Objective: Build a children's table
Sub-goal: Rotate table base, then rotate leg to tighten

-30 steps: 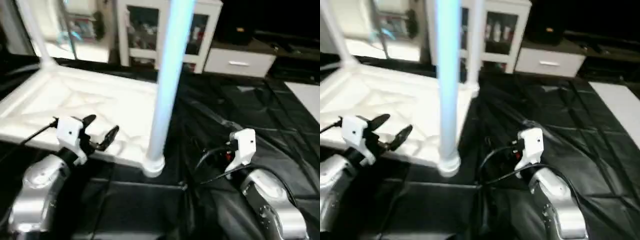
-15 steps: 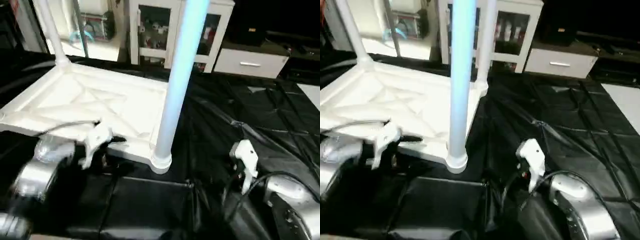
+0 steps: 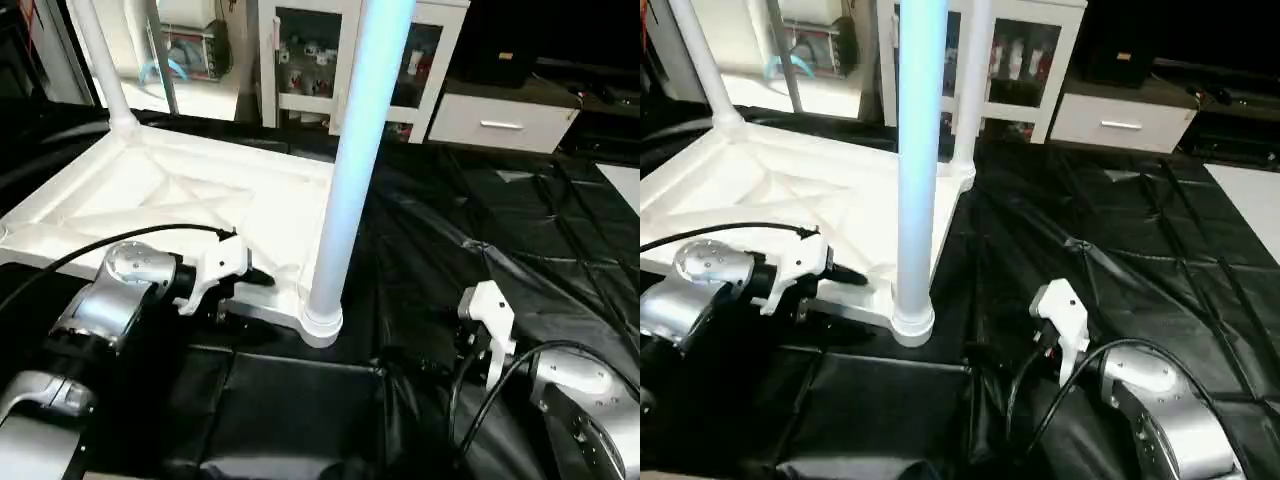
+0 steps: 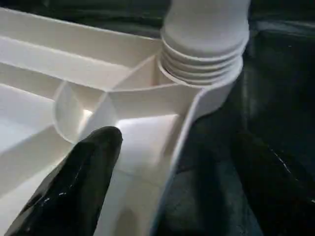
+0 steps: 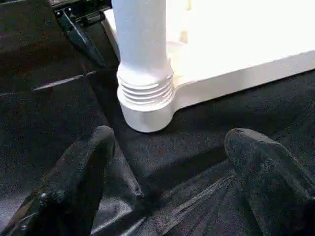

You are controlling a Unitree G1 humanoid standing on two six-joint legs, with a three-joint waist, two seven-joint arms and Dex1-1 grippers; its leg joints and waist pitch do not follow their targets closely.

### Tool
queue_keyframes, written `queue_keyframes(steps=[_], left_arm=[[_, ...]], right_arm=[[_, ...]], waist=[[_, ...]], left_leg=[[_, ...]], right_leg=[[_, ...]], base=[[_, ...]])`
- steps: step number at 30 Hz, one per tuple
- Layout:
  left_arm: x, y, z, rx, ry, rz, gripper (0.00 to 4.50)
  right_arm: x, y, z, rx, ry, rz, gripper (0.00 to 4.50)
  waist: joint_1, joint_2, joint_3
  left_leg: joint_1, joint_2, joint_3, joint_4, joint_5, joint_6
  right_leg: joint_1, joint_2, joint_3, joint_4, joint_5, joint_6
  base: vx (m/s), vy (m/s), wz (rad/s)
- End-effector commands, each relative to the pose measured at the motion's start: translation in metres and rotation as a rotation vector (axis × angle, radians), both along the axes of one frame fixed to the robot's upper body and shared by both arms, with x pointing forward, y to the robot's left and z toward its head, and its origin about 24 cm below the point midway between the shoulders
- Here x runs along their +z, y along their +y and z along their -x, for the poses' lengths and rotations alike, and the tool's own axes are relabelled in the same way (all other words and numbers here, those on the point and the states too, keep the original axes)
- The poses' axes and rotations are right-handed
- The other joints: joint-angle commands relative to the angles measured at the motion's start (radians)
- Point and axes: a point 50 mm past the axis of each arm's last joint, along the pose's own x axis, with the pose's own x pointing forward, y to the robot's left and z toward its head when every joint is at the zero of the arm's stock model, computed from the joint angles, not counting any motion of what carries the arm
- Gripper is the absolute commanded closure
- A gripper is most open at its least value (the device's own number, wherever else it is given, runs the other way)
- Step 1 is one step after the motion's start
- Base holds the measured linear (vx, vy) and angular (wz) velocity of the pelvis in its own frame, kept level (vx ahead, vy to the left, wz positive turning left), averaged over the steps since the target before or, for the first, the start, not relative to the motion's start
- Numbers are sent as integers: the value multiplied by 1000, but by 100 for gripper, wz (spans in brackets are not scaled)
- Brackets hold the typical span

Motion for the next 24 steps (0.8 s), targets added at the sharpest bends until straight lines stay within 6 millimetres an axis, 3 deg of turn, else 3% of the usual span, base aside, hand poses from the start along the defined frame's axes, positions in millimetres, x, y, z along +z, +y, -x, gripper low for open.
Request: queue_keyframes(steps=[1, 4, 6, 10, 11, 15, 24], left_arm=[[2, -2, -2, -29, -5, -27, 77], [0, -1, -4, -19, -2, -30, 80], [-2, -1, -5, -9, -3, -41, 121], [-4, -1, -8, 26, -18, -63, 128], [-4, -1, -9, 27, -18, -59, 162], [-5, -2, -8, 19, -14, -61, 177], [-11, -6, -5, -9, 4, -82, 260]], right_arm=[[8, -3, -1, 13, -23, 13, 59], [8, -2, 0, 20, -23, 16, 59], [8, -2, 0, 24, -23, 17, 59], [9, -1, 1, 28, -24, 18, 59], [8, -1, 1, 30, -23, 19, 59], [8, 0, 1, 34, -23, 21, 59], [7, 1, 1, 36, -26, 27, 59]], waist=[[0, 9, -49], [-1, 7, -48], [-1, 3, -48], [1, 4, -50], [1, 5, -50], [1, 4, -51], [1, 2, -49]], left_leg=[[2, 67, -17, -97, -154, 9], [2, 68, -15, -97, -153, 12], [2, 69, -14, -98, -155, 12], [1, 71, -13, -96, -134, 14], [1, 72, -13, -97, -126, 15], [0, 71, -11, -95, -109, 22], [0, 72, -11, -97, -118, 23]], right_leg=[[33, -97, 52, -73, -74, -240], [31, -97, 53, -76, -84, -237], [31, -97, 52, -77, -93, -234], [31, -99, 52, -74, -73, -232], [30, -98, 51, -72, -56, -234], [32, -98, 51, -70, -22, -243], [31, -100, 52, -74, -47, -241]], base=[[0, 0, 0], [0, 0, 0], [0, 0, 0], [0, 0, 0], [0, 0, 0], [0, 0, 0], [0, 0, 0]])
